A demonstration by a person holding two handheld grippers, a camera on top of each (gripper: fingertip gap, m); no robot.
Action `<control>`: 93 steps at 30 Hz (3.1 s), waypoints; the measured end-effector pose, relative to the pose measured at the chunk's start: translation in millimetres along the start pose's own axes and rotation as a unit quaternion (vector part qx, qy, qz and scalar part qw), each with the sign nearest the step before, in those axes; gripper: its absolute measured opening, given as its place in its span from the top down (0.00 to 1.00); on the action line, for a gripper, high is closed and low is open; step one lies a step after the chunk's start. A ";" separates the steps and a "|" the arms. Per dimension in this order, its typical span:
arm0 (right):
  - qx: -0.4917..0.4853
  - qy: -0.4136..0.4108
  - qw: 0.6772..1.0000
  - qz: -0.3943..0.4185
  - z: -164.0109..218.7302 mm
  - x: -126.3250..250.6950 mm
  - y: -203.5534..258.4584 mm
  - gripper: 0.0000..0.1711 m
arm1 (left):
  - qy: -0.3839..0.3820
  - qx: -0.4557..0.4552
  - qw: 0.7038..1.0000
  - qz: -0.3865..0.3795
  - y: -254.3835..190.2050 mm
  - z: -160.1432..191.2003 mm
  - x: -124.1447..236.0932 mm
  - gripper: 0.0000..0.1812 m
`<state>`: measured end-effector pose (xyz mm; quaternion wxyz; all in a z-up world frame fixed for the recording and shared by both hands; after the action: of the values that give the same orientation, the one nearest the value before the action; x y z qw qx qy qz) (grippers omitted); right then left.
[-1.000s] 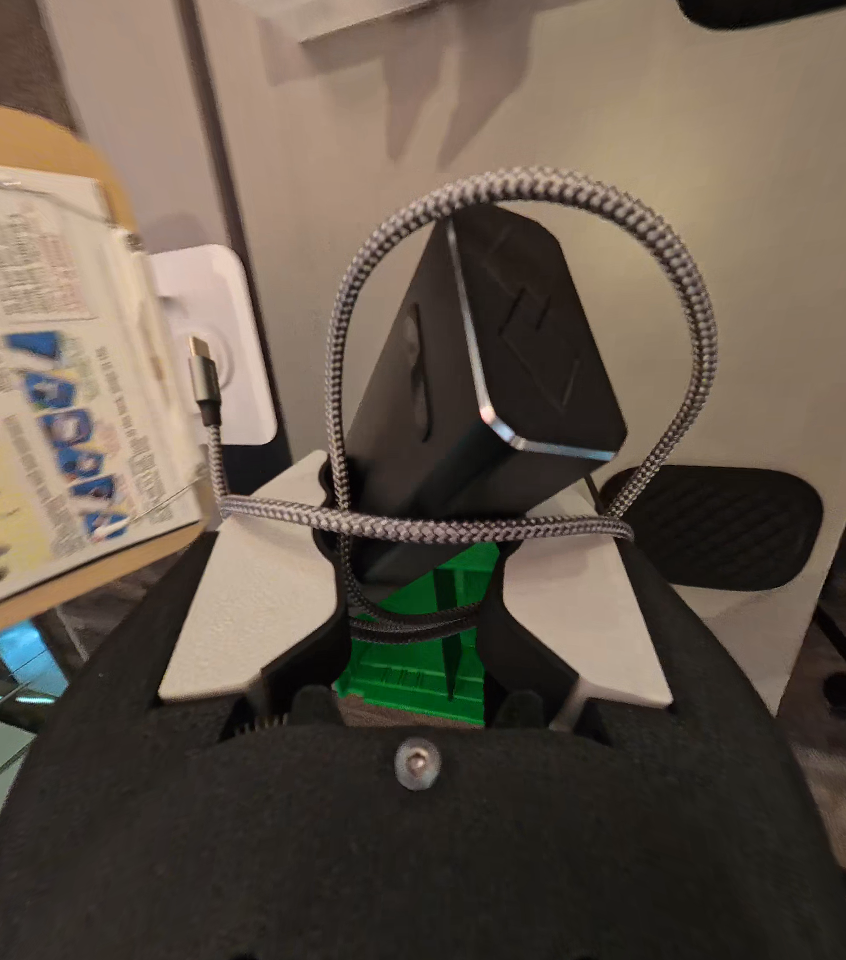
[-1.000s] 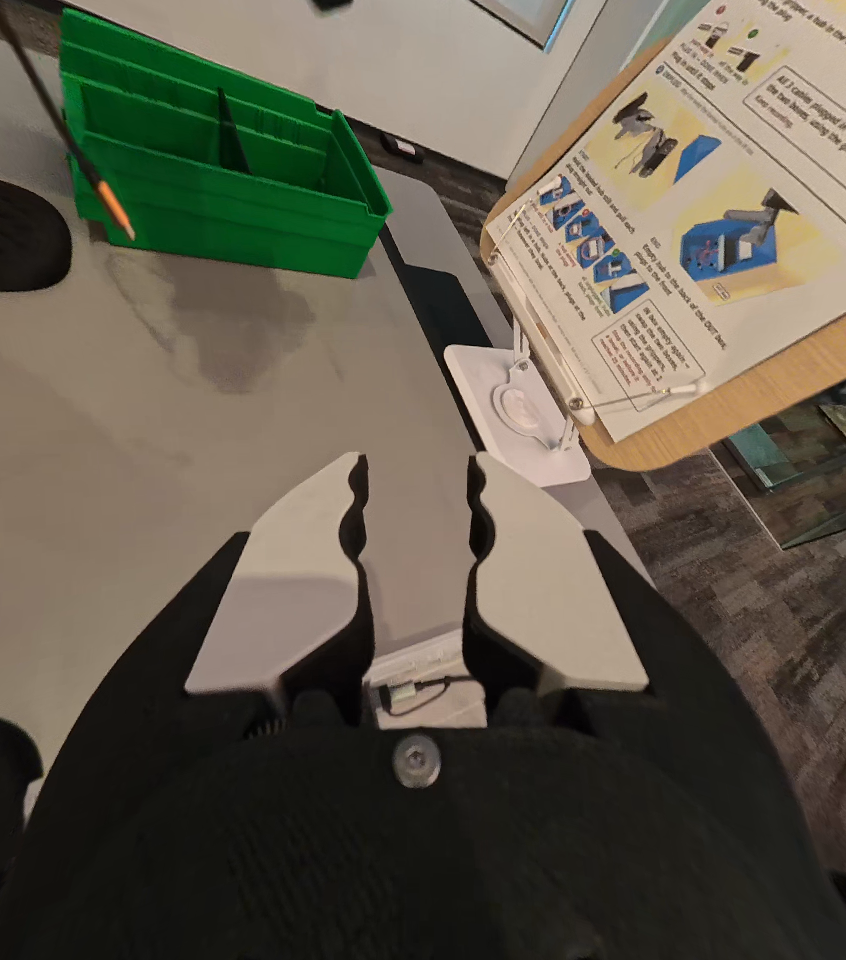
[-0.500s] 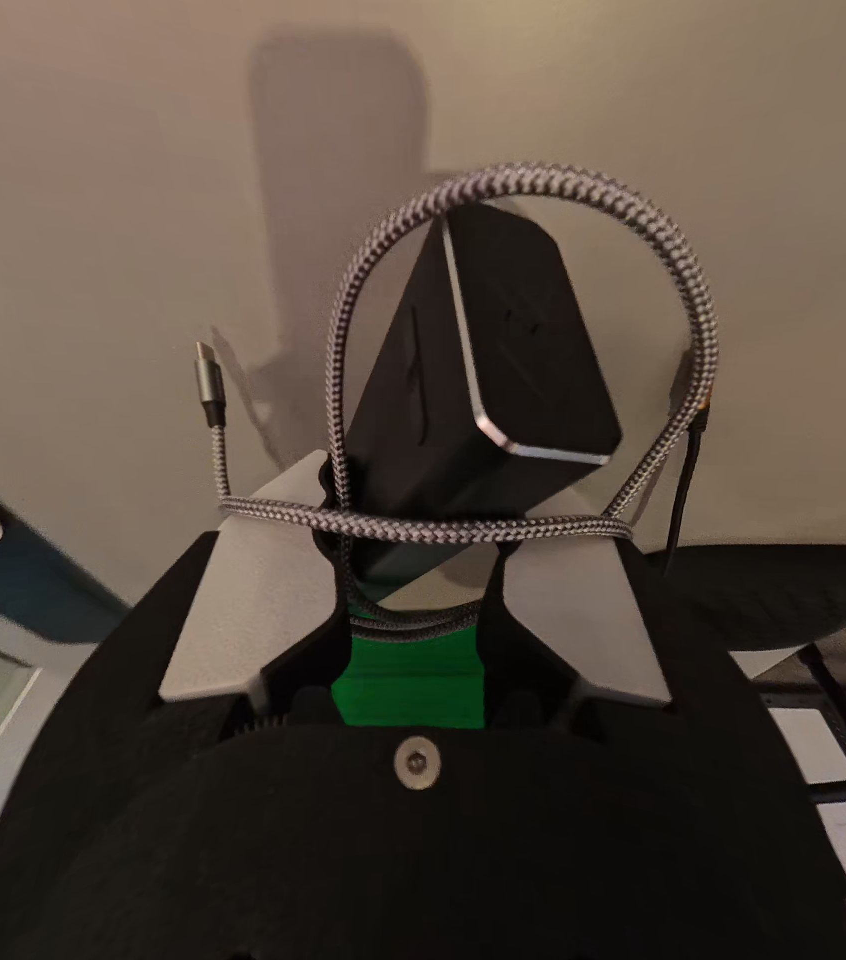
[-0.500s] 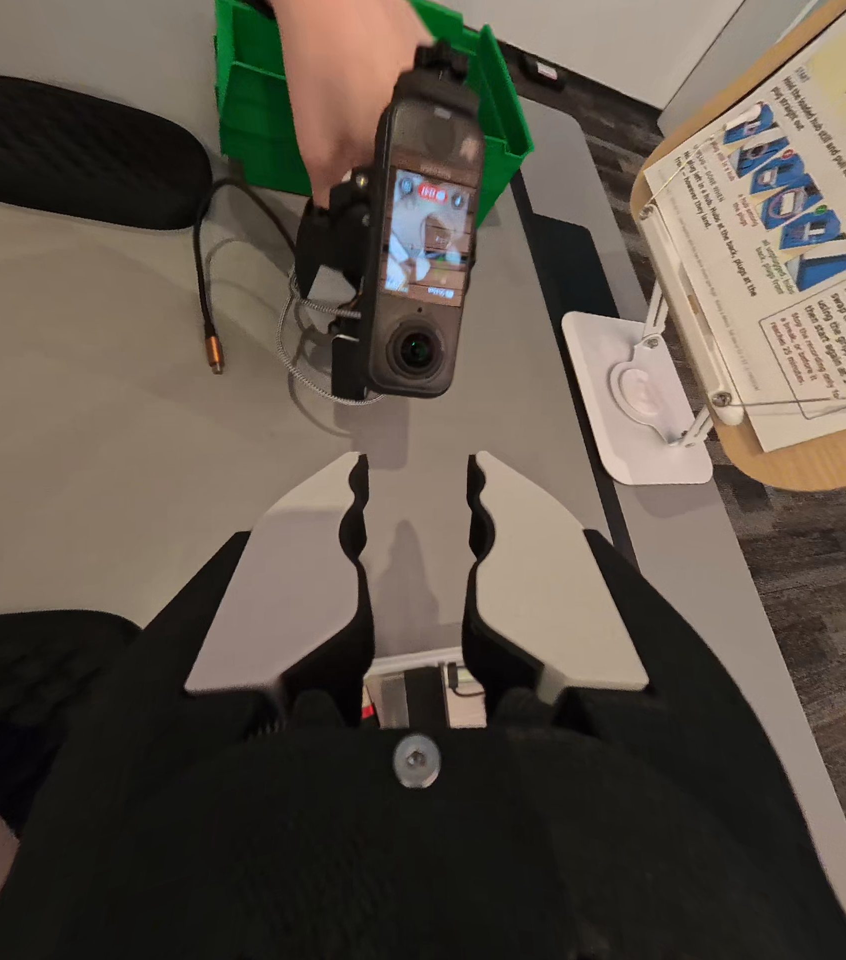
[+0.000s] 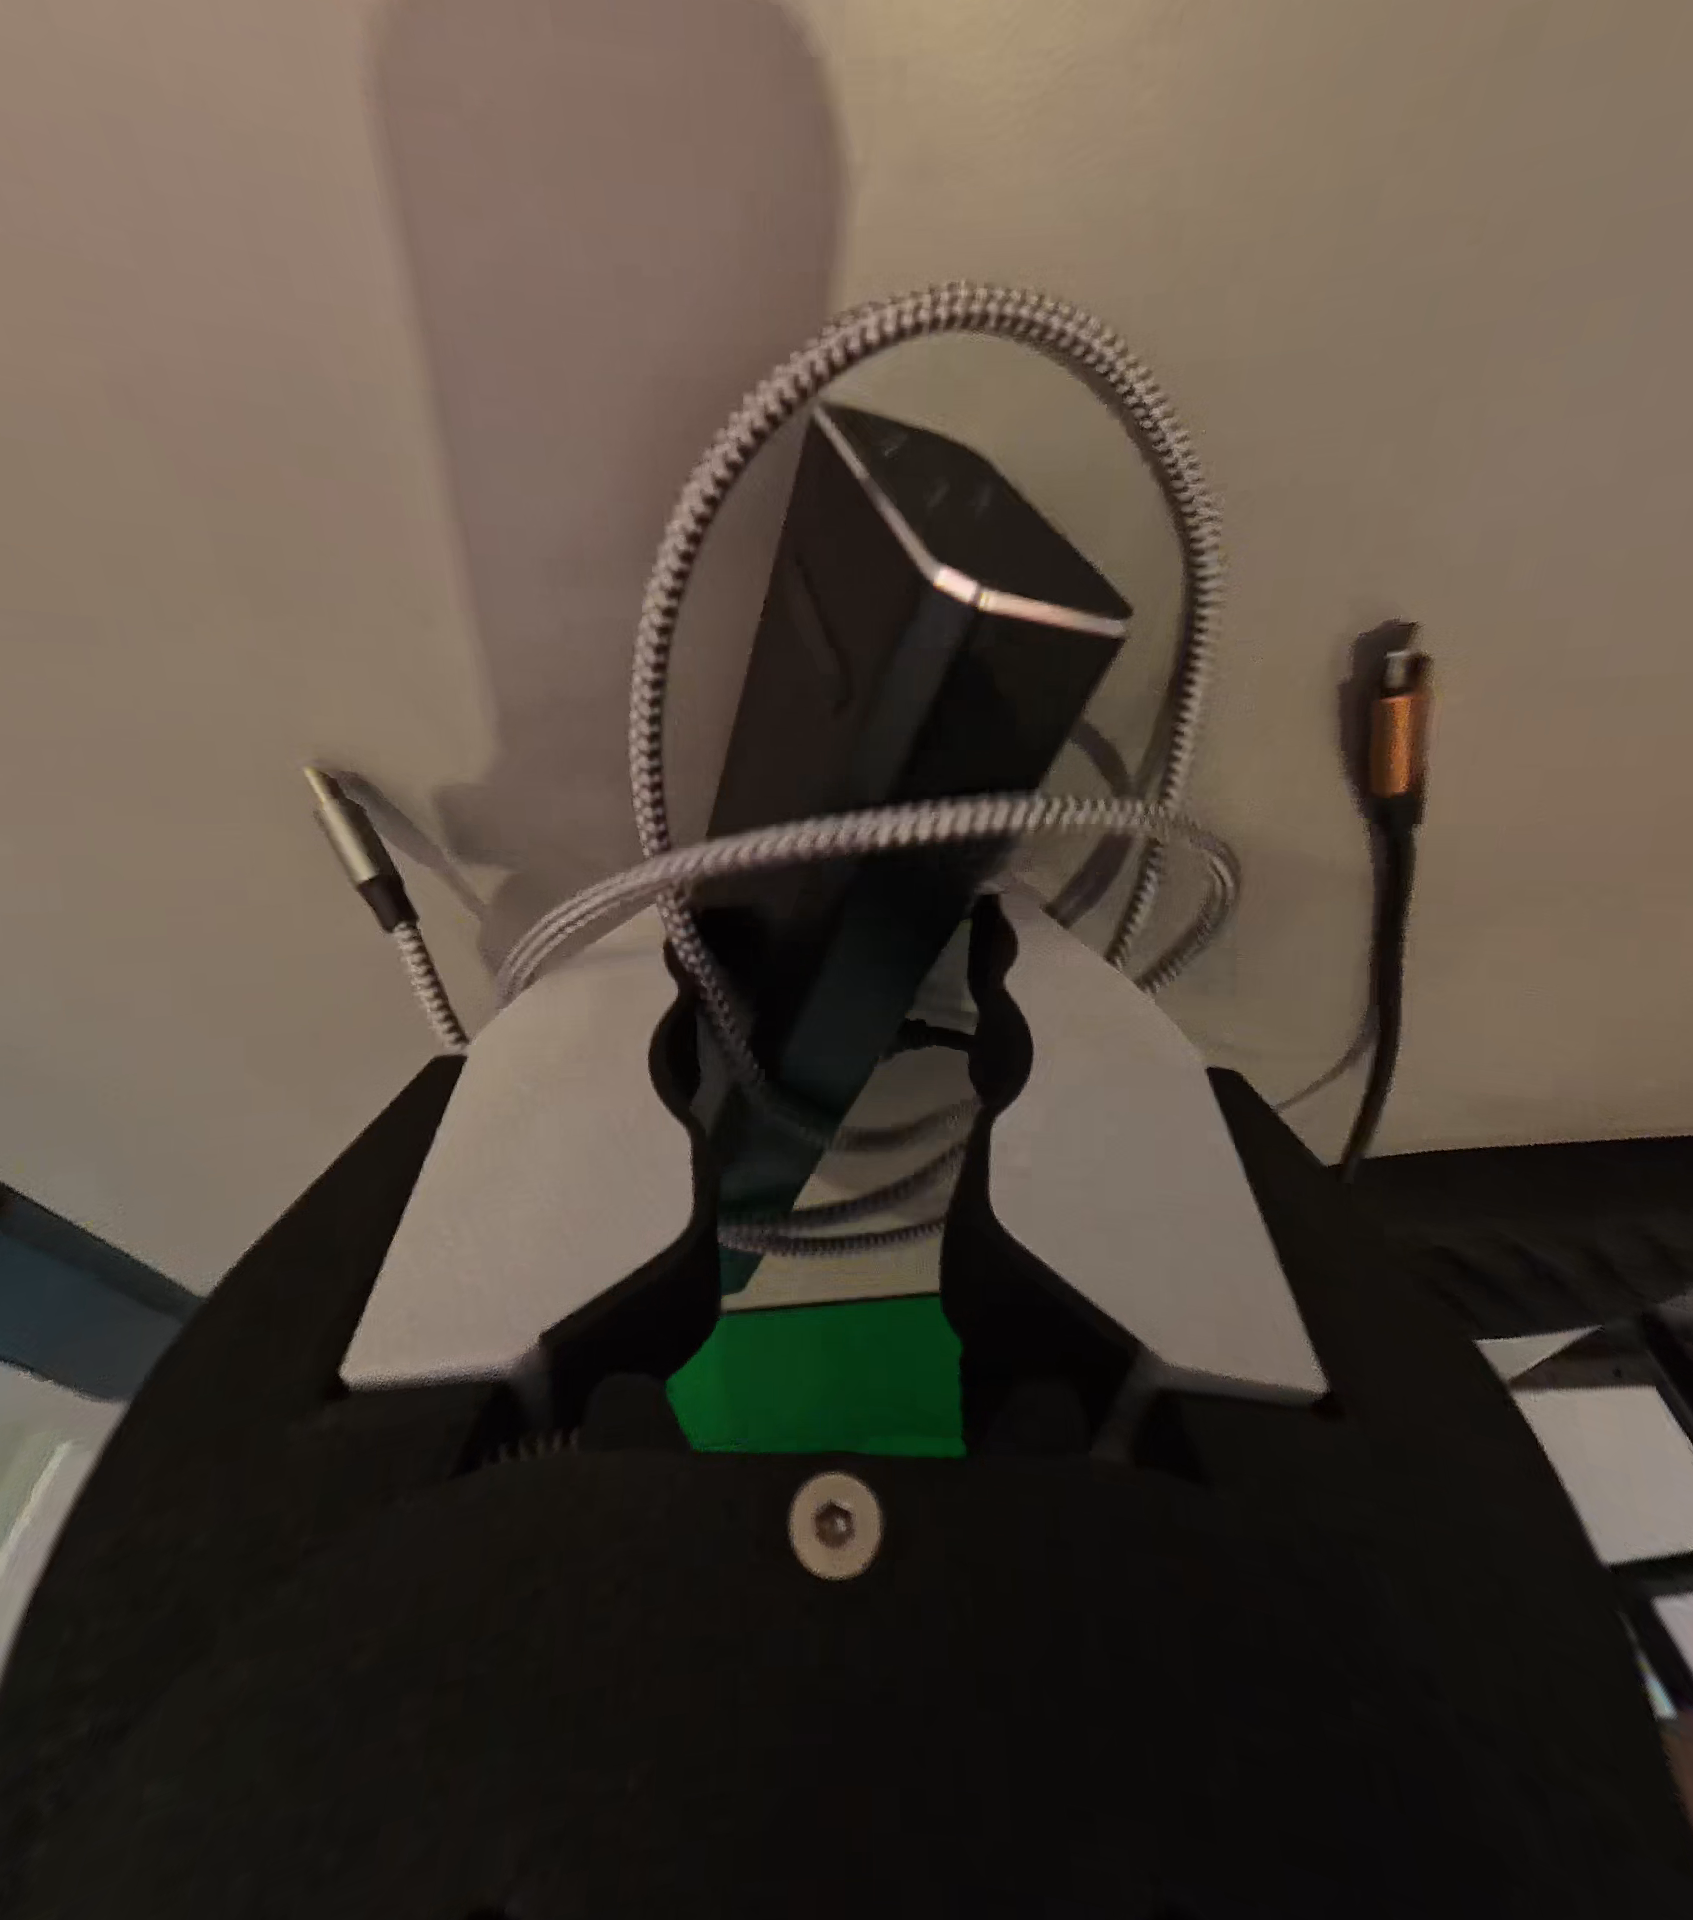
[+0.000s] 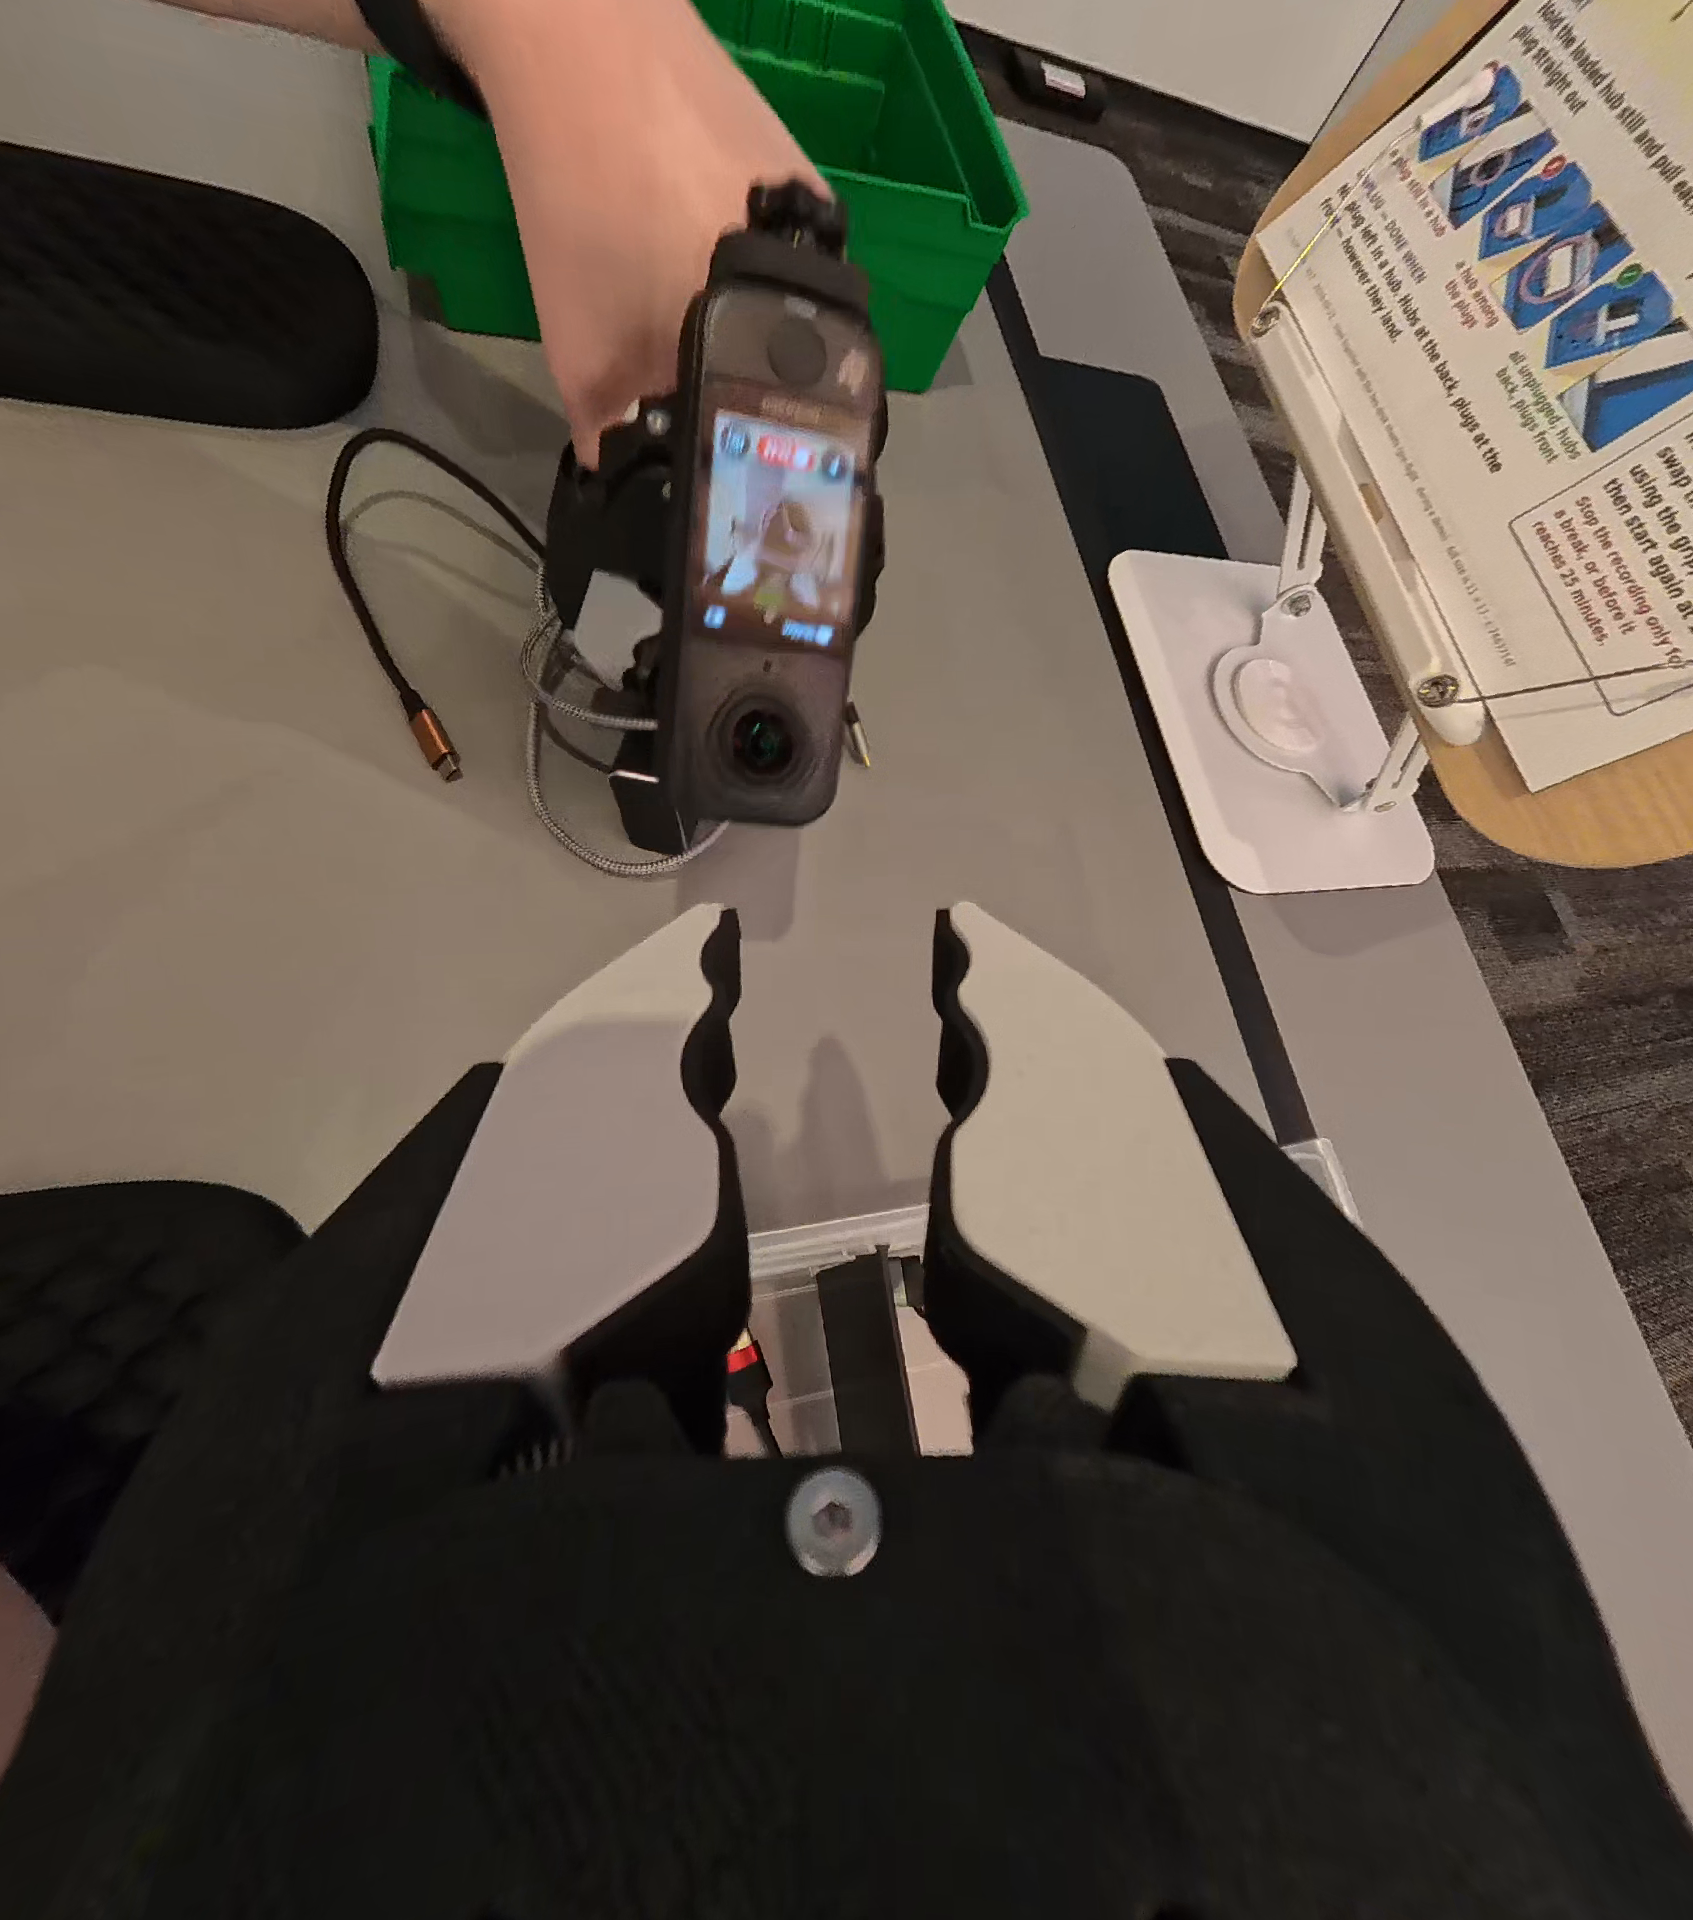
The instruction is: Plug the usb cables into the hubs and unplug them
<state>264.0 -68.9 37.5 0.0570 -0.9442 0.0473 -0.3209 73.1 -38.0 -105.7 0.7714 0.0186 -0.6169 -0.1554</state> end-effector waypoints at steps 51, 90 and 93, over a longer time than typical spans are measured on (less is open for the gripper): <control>-0.015 -0.288 0.957 -0.039 -107.5 -70.4 -32.4 0.69 | 0.163 -0.030 0.958 -0.235 39.5 116.8 224.5 0.83; -0.259 -0.440 0.781 -0.360 -154.5 -134.1 3.9 0.83 | -0.711 0.474 0.480 -0.198 -4.1 235.9 266.7 0.60; -0.265 -0.488 0.751 -0.359 -154.7 -125.1 -3.4 0.82 | -0.720 0.481 0.480 -0.141 -12.5 211.3 225.6 0.59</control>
<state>70.8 -61.8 84.7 -0.2990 -0.8973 -0.2461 0.2117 -88.8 -74.7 155.3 -0.1045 0.3552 -0.9235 0.0999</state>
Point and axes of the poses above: each gripper's, where its closed fingertips meet, x back along the fingers, z out of its underside, y = z × x across the jaws, the point moved 4 cm from there along x, back along the fingers, and after that the axes turned 15 degrees about -z, right-handed, at the moved point
